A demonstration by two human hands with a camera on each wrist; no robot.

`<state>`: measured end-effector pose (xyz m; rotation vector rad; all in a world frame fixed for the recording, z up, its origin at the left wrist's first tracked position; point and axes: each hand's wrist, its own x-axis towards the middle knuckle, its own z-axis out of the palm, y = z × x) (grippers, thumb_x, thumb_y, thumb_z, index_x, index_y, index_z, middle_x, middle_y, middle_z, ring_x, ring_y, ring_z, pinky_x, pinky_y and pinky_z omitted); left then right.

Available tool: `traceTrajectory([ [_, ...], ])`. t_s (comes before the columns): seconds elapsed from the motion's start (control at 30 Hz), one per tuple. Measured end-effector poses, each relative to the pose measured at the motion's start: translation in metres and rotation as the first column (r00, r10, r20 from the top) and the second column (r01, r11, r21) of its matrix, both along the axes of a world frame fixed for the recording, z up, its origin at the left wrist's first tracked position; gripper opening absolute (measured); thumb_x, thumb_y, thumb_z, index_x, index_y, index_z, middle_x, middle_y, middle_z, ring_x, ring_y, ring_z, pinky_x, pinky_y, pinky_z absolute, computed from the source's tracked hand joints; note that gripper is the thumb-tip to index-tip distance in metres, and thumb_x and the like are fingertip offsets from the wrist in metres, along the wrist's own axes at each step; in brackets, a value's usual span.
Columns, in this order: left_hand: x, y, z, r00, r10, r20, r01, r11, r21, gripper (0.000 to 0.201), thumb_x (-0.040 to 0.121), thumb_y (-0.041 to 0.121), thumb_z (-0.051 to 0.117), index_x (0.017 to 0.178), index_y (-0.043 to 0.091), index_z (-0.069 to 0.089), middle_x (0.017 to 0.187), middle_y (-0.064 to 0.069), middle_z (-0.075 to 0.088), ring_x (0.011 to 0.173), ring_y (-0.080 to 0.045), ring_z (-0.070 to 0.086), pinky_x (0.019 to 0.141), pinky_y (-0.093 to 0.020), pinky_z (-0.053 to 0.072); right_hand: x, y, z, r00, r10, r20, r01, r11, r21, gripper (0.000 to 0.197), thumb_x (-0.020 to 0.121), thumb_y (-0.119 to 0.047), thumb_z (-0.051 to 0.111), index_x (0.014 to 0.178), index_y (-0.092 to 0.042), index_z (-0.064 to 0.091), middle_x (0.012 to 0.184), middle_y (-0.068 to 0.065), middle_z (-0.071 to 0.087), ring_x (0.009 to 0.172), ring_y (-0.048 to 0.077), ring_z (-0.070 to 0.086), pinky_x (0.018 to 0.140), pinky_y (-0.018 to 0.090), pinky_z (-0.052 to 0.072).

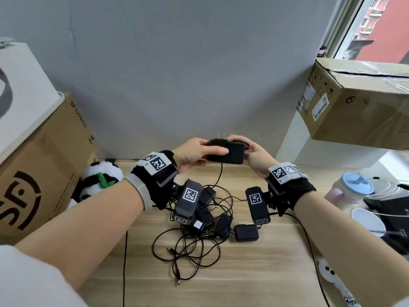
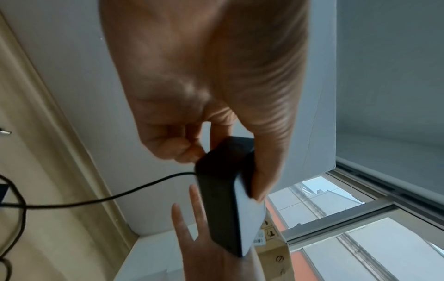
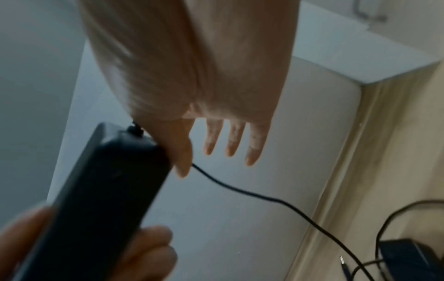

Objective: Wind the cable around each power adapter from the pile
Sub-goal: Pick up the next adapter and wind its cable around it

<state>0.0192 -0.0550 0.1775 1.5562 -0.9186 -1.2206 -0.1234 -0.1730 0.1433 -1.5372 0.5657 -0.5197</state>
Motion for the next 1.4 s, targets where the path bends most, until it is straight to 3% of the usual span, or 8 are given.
traceTrajectory([
  [0.07, 0.007, 0.0, 0.006, 0.991, 0.089, -0.098, -0.096, 0.993, -0.063, 0.018, 0.087, 0.02, 0.064, 0.103, 0.013, 0.061, 0.099, -0.007, 0.066, 0.089, -0.016, 0.06, 0.075, -0.025, 0.049, 0.001, 0.002, -0.001, 0.993, 0.006, -0.118, -0.018, 0.995, -0.099, 0.026, 0.088, -0.002, 0.057, 0.111, -0.013, 0.06, 0.116, 0.003, 0.061, 0.099, 0.012, 0.057, 0.092, 0.025, 0.045],
  [0.2, 0.019, 0.001, 0.018, 0.823, 0.234, -0.518, -0.381, 0.904, -0.197, 0.017, 0.091, 0.022, 0.059, 0.101, 0.009, 0.058, 0.096, -0.012, 0.066, 0.072, -0.021, 0.068, 0.058, -0.025, 0.058, -0.003, -0.003, -0.032, 0.843, -0.008, -0.537, -0.149, 0.957, -0.248, 0.027, 0.089, -0.041, 0.057, 0.097, -0.018, 0.067, 0.101, -0.004, 0.067, 0.09, 0.008, 0.06, 0.091, 0.028, 0.043],
  [0.4, 0.044, 0.0, 0.023, 0.63, 0.247, -0.736, -0.56, 0.801, -0.211, 0.033, 0.089, 0.036, 0.06, 0.101, 0.006, 0.059, 0.088, -0.013, 0.071, 0.075, -0.027, 0.069, 0.05, -0.02, 0.055, -0.024, -0.008, -0.083, 0.656, -0.213, -0.724, 0.026, 0.965, -0.26, 0.042, 0.099, -0.029, 0.037, 0.07, -0.012, 0.063, 0.066, 0.0, 0.051, 0.056, 0.013, 0.044, 0.051, 0.022, 0.036],
  [0.63, 0.05, 0.0, -0.011, 0.739, 0.391, -0.549, -0.477, 0.879, -0.017, 0.039, 0.086, 0.057, 0.054, 0.081, 0.018, 0.056, 0.07, 0.0, 0.055, 0.046, -0.008, 0.046, 0.035, -0.016, 0.038, -0.015, -0.036, -0.036, 0.855, -0.478, -0.199, 0.469, 0.878, -0.092, 0.044, 0.102, -0.03, 0.03, 0.071, -0.013, 0.056, 0.062, 0.002, 0.064, 0.054, 0.014, 0.06, 0.048, 0.026, 0.044],
  [0.83, 0.042, 0.006, -0.033, 0.833, 0.391, -0.391, -0.384, 0.918, 0.099, 0.039, 0.086, 0.054, 0.057, 0.077, 0.016, 0.054, 0.066, 0.0, 0.055, 0.04, -0.005, 0.046, 0.034, -0.013, 0.035, -0.009, -0.039, 0.055, 0.854, -0.428, 0.296, 0.473, 0.876, -0.098, 0.03, 0.101, -0.032, 0.035, 0.082, -0.02, 0.054, 0.082, 0.003, 0.062, 0.072, 0.013, 0.062, 0.053, 0.018, 0.048],
  [1.0, 0.041, 0.005, -0.043, 0.878, 0.397, -0.268, -0.379, 0.918, 0.121, 0.035, 0.083, 0.049, 0.063, 0.076, 0.015, 0.055, 0.062, 0.0, 0.058, 0.039, -0.005, 0.042, 0.035, -0.013, 0.027, -0.009, -0.027, 0.081, 0.883, -0.367, 0.293, 0.439, 0.867, -0.236, 0.027, 0.098, -0.038, 0.042, 0.088, -0.02, 0.06, 0.08, 0.001, 0.061, 0.076, 0.011, 0.061, 0.055, 0.019, 0.049],
  [1.13, 0.039, 0.003, -0.044, 0.903, 0.363, -0.231, -0.352, 0.932, 0.088, 0.034, 0.082, 0.048, 0.065, 0.082, 0.015, 0.058, 0.07, -0.001, 0.061, 0.041, -0.007, 0.043, 0.035, -0.013, 0.028, -0.008, -0.018, 0.075, 0.964, -0.264, 0.021, 0.264, 0.965, 0.012, 0.057, 0.096, -0.057, 0.025, 0.082, -0.014, 0.061, 0.075, 0.005, 0.061, 0.068, 0.017, 0.061, 0.059, 0.026, 0.048],
  [1.4, 0.015, -0.004, -0.051, 0.966, 0.186, -0.182, -0.176, 0.982, 0.068, 0.037, 0.083, 0.048, 0.062, 0.095, 0.012, 0.058, 0.075, -0.002, 0.061, 0.054, -0.015, 0.06, 0.046, -0.019, 0.045, 0.009, 0.007, 0.07, 0.981, -0.14, 0.136, 0.12, 0.982, 0.145, 0.061, 0.099, -0.051, 0.013, 0.077, -0.012, 0.054, 0.072, 0.01, 0.056, 0.066, 0.02, 0.059, 0.057, 0.027, 0.044],
])
